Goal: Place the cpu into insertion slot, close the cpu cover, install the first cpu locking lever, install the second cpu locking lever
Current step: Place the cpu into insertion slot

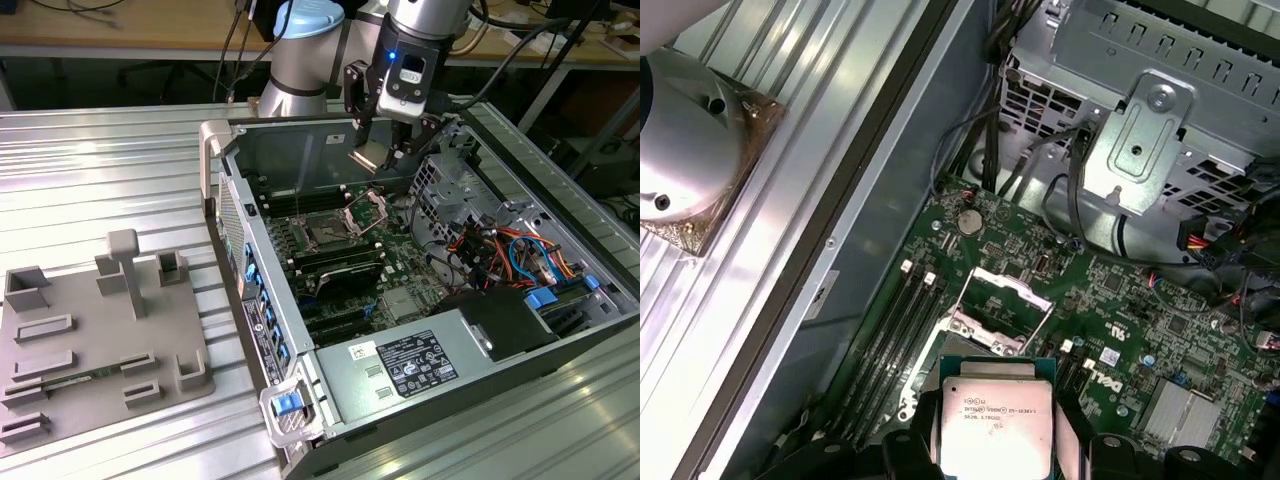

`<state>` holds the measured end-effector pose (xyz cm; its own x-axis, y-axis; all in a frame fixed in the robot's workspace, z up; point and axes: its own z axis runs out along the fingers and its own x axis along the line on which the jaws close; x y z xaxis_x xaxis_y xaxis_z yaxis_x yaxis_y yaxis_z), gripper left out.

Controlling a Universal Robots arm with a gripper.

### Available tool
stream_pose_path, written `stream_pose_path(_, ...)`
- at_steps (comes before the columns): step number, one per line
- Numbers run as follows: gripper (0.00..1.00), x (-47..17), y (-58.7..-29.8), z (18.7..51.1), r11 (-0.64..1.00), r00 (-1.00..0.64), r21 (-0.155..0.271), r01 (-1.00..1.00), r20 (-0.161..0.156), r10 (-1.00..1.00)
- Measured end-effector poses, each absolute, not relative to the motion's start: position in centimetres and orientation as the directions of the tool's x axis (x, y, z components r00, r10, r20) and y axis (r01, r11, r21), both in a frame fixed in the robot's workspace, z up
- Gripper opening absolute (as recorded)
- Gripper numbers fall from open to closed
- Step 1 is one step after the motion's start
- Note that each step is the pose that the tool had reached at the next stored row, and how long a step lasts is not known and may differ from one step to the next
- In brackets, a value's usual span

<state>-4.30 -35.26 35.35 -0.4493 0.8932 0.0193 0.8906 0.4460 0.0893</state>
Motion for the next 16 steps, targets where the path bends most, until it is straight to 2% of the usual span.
stream_pose_path(16,0.55,-4.36,-35.26,35.22,0.373,-0.376,0.089,0.923,0.019,0.926)
